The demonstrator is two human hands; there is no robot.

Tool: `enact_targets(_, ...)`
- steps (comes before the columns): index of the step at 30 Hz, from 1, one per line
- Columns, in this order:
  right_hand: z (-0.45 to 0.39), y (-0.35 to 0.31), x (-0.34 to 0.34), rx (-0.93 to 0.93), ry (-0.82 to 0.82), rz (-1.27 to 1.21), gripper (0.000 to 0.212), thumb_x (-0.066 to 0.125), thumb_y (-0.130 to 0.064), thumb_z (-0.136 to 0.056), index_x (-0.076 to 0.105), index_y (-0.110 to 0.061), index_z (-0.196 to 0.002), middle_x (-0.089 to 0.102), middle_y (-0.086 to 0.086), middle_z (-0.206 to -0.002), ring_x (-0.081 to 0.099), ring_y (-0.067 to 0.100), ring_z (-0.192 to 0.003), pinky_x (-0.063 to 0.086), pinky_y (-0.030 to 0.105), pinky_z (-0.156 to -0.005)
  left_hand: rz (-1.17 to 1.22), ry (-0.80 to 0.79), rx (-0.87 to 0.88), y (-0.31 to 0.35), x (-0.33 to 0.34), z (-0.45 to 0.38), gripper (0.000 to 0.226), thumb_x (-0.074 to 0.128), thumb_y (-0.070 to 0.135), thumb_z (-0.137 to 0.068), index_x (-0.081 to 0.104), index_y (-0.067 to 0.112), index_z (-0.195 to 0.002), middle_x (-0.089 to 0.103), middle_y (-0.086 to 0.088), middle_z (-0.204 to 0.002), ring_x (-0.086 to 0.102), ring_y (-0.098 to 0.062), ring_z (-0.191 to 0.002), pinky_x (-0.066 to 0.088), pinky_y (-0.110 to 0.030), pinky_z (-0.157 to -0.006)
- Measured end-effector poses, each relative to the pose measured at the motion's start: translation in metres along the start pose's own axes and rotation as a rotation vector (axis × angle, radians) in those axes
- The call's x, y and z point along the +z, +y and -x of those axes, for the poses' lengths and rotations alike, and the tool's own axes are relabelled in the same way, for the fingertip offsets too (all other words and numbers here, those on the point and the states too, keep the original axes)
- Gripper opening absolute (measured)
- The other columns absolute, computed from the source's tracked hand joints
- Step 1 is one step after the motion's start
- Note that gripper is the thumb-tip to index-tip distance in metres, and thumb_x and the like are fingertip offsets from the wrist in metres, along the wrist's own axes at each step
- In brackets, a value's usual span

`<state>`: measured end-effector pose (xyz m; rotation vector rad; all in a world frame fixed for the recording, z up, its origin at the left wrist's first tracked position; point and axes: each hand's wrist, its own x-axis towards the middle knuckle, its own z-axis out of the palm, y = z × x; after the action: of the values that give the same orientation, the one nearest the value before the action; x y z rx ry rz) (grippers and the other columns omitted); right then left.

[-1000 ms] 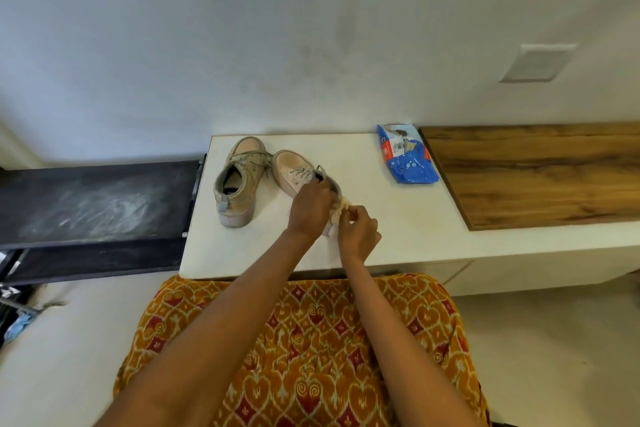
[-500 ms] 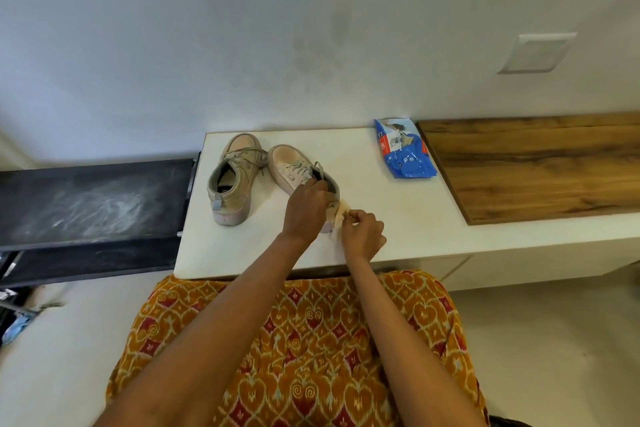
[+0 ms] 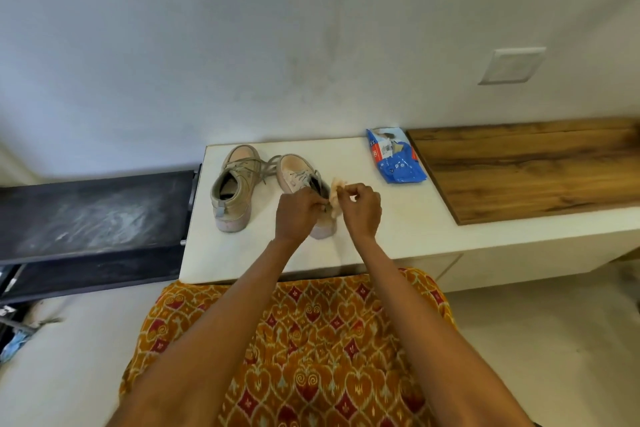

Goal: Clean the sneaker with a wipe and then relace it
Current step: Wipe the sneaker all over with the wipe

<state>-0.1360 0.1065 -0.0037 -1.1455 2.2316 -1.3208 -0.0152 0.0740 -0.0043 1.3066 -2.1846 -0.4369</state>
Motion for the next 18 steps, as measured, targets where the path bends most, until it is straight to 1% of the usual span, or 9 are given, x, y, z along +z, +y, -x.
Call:
enact_targets(2, 0.008, -0.014, -0.005, -0.077, -0.058, -0.051, 0.018, 0.064, -0.032, -0.085, 0.069, -0.015, -0.089, 0.067, -0.001, -0.090, 0.054, 0.017, -0.095, 0.045, 0.039, -0.085, 0.537, 0.084, -0.312, 0.005, 0.001, 0.017, 0.020, 0.057, 0.020, -0.091, 0.070, 0.018, -0.106, 0.070, -0.004, -0.103, 0.063, -0.018, -0.088, 0.049, -0.032, -0.077)
enact_targets(3, 0.015, -0.016, -0.007, -0.129, -0.114, -0.063, 0.016, 0.065, -0.031, -0.085, 0.070, -0.016, -0.089, 0.066, -0.004, -0.087, 0.054, 0.016, -0.093, 0.045, 0.037, -0.083, 0.778, 0.139, -0.418, 0.009, 0.003, 0.026, 0.018, 0.055, 0.023, -0.093, 0.069, 0.019, -0.104, 0.070, -0.006, -0.099, 0.065, -0.019, -0.087, 0.052, -0.033, -0.077)
enact_targets(5, 0.030, -0.014, -0.006, -0.212, -0.221, -0.064, 0.017, 0.064, -0.027, -0.086, 0.072, -0.014, -0.094, 0.065, -0.007, -0.083, 0.054, 0.015, -0.091, 0.045, 0.032, -0.078, 1.029, 0.214, -0.532, 0.013, 0.007, 0.037, 0.015, 0.056, 0.024, -0.093, 0.069, 0.017, -0.093, 0.071, -0.011, -0.089, 0.067, -0.026, -0.082, 0.056, -0.035, -0.072)
enact_targets(6, 0.033, -0.010, -0.005, -0.240, -0.255, -0.054, 0.017, 0.063, -0.026, -0.087, 0.072, -0.014, -0.096, 0.068, -0.003, -0.086, 0.054, 0.014, -0.090, 0.044, 0.028, -0.075, 1.093, 0.236, -0.578, 0.012, 0.008, 0.039, 0.013, 0.058, 0.020, -0.092, 0.069, 0.012, -0.091, 0.070, -0.013, -0.086, 0.067, -0.027, -0.080, 0.058, -0.033, -0.069)
enact_targets(8, 0.028, -0.005, -0.002, -0.273, -0.298, -0.008, 0.019, 0.059, -0.023, -0.090, 0.073, -0.015, -0.099, 0.070, 0.006, -0.096, 0.053, 0.014, -0.091, 0.042, 0.023, -0.072, 1.204, 0.293, -0.701, 0.007, 0.009, 0.039, 0.014, 0.062, 0.012, -0.089, 0.067, 0.001, -0.096, 0.068, -0.017, -0.088, 0.066, -0.027, -0.079, 0.058, -0.026, -0.062)
enact_targets(11, 0.004, -0.005, -0.002, -0.203, -0.290, 0.038, 0.023, 0.055, -0.019, -0.092, 0.070, -0.017, -0.108, 0.065, 0.008, -0.112, 0.054, 0.022, -0.110, 0.043, 0.024, -0.084, 1.299, 0.426, -0.932, -0.007, 0.013, 0.038, 0.022, 0.066, 0.010, -0.086, 0.063, -0.004, -0.103, 0.066, -0.018, -0.095, 0.065, -0.025, -0.080, 0.058, -0.024, -0.058)
enact_targets(13, -0.009, -0.013, -0.005, -0.098, -0.351, 0.048, 0.029, 0.051, -0.019, -0.094, 0.063, -0.015, -0.120, 0.059, 0.008, -0.126, 0.050, 0.021, -0.120, 0.037, 0.022, -0.092, 1.315, 0.508, -1.045, -0.014, 0.018, 0.036, 0.019, 0.068, 0.009, -0.084, 0.063, 0.000, -0.101, 0.066, -0.016, -0.096, 0.064, -0.025, -0.084, 0.059, -0.026, -0.062)
enact_targets(15, -0.016, -0.023, -0.005, -0.050, -0.438, 0.065, 0.034, 0.052, -0.019, -0.094, 0.058, -0.012, -0.127, 0.057, 0.008, -0.130, 0.051, 0.021, -0.121, 0.037, 0.023, -0.095, 1.350, 0.568, -1.106, -0.015, 0.025, 0.033, 0.017, 0.067, 0.008, -0.084, 0.062, 0.002, -0.099, 0.064, -0.014, -0.099, 0.062, -0.024, -0.089, 0.058, -0.030, -0.071)
enact_targets(18, -0.014, -0.031, 0.001, -0.059, -0.438, 0.166, 0.034, 0.058, -0.017, -0.091, 0.060, -0.011, -0.124, 0.063, 0.009, -0.124, 0.058, 0.023, -0.113, 0.039, 0.021, -0.084, 1.303, 0.531, -1.115, -0.009, 0.038, 0.027, 0.015, 0.067, 0.005, -0.084, 0.061, 0.003, -0.098, 0.063, -0.010, -0.096, 0.061, -0.022, -0.090, 0.055, -0.033, -0.081)
